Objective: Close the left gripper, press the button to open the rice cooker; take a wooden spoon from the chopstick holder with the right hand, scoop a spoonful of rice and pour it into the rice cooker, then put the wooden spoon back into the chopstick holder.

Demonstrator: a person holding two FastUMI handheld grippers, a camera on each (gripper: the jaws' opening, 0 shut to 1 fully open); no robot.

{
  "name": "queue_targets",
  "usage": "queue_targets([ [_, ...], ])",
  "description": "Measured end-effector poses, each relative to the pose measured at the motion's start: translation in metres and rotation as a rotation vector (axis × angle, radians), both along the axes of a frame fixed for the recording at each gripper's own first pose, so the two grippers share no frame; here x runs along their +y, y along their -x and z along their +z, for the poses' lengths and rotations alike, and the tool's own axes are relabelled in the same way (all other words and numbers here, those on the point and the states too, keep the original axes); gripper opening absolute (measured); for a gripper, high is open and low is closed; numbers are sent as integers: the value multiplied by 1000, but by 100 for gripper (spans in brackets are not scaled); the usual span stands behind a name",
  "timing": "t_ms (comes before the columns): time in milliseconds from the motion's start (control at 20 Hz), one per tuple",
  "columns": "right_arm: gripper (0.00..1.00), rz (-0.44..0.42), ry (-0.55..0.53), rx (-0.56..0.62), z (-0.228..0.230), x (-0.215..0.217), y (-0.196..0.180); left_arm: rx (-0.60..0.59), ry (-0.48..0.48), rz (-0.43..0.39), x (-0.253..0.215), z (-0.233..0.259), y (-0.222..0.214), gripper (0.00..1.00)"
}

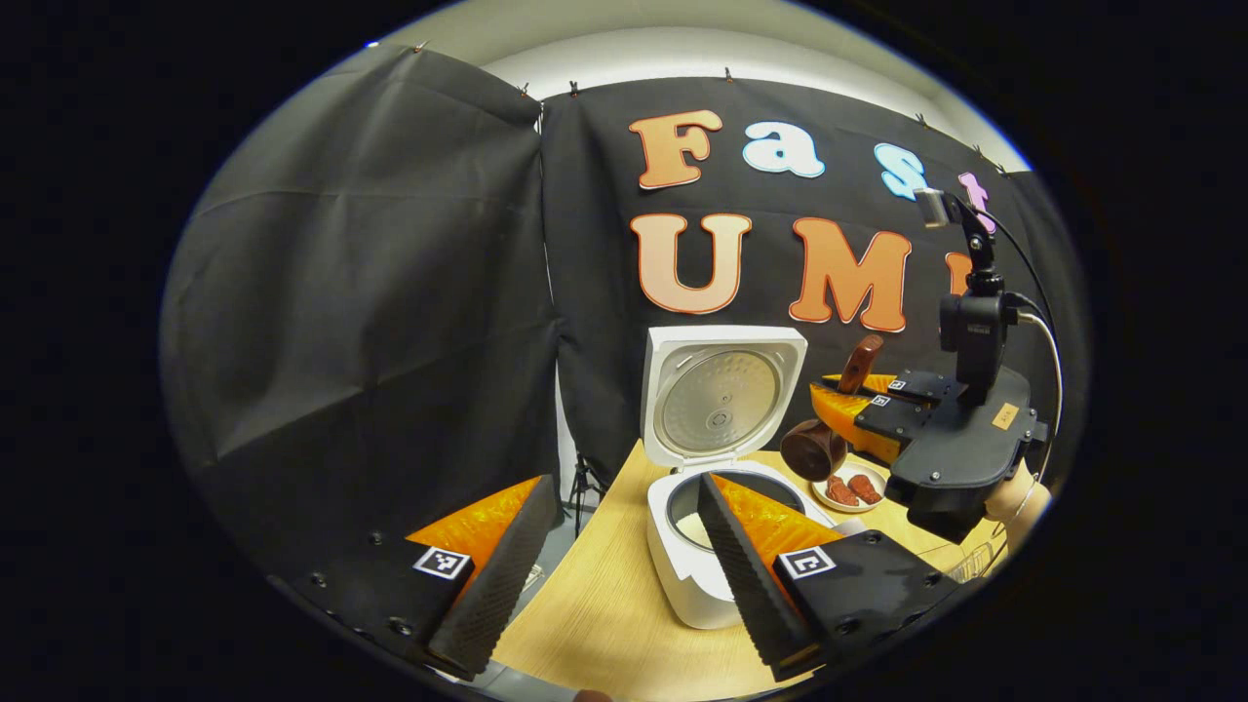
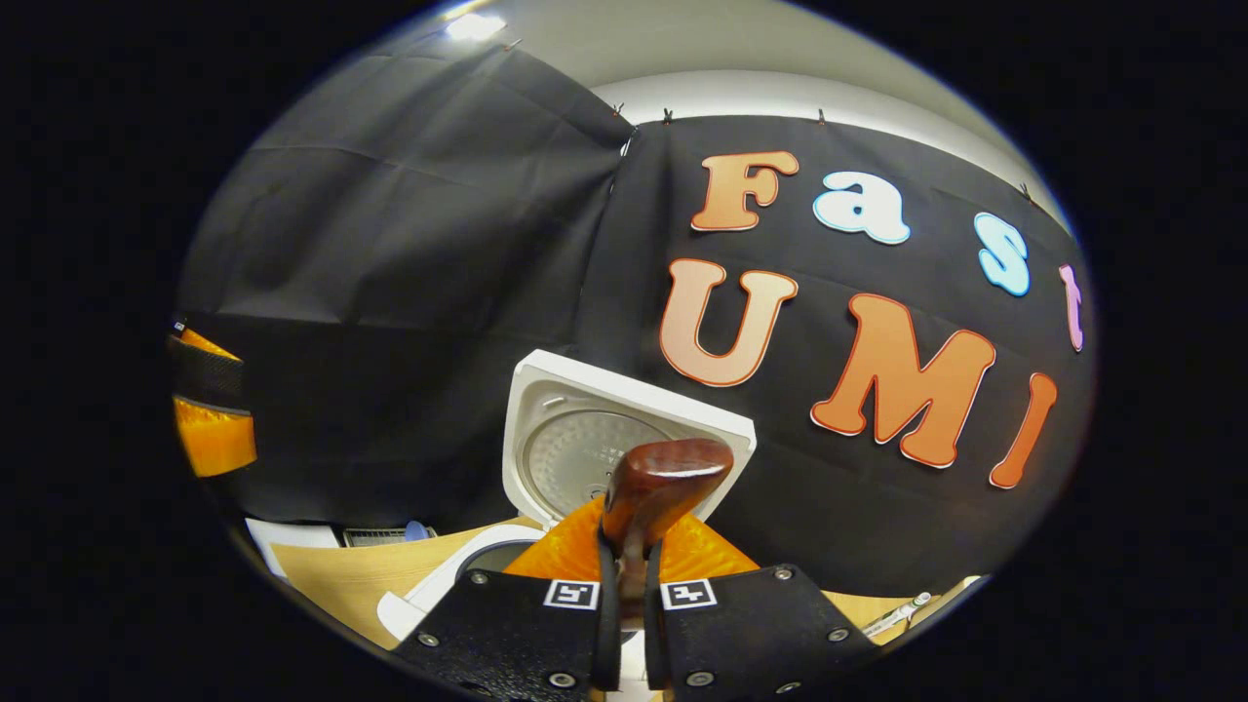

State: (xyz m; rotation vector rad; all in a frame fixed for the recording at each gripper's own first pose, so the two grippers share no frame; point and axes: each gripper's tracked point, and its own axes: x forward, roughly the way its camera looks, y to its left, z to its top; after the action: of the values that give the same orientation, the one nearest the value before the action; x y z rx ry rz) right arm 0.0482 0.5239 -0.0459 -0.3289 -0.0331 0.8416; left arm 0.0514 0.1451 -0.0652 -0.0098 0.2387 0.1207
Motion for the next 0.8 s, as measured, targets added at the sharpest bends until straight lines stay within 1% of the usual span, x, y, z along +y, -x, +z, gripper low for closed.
queue_targets([
  [200,9,-13,-55,70,2,-5,-3,-1,-2,3,2,0,4,99],
  [350,9,-41,-113,122,11,-21,-7,-13,2,-2,0,6,3,99],
  [450,9,-64,-151,167,14,-37,-13,-23,2,-11,-4,11,4,99],
  [700,9,-134,-315,349,20,-89,-30,-49,-14,-41,-14,22,-1,99],
  [800,9,-187,-335,361,22,-119,-40,-52,-9,-51,-17,22,0,99],
])
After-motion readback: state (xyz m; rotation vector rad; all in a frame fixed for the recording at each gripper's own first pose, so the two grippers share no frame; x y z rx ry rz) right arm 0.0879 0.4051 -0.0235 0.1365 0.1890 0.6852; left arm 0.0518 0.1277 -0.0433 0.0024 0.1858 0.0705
